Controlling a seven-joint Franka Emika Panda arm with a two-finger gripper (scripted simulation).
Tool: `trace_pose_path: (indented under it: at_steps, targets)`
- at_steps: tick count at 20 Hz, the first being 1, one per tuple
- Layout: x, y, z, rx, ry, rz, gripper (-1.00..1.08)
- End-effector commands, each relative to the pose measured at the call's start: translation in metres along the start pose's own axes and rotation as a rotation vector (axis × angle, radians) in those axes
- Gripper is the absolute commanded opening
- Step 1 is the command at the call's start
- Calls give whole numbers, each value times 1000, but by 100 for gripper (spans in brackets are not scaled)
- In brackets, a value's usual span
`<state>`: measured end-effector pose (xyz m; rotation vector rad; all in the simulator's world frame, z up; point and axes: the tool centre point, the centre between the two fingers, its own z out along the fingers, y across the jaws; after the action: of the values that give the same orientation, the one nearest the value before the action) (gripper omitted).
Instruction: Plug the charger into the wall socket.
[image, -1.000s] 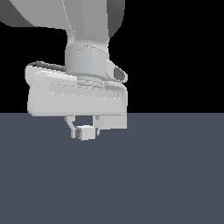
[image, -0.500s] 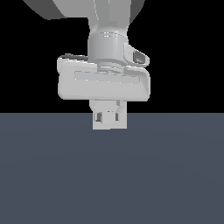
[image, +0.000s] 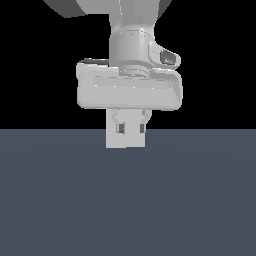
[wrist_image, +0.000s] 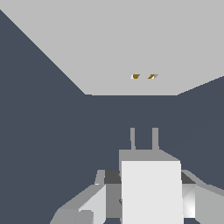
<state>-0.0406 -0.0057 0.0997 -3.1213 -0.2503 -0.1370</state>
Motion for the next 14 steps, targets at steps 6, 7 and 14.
trace_pose_path:
  at_steps: [6, 7, 14]
  targets:
    - [1, 0, 0, 0, 0, 3, -100]
    - [2, 0, 0, 0, 0, 3, -100]
    - [19, 0, 1, 0, 0, 3, -100]
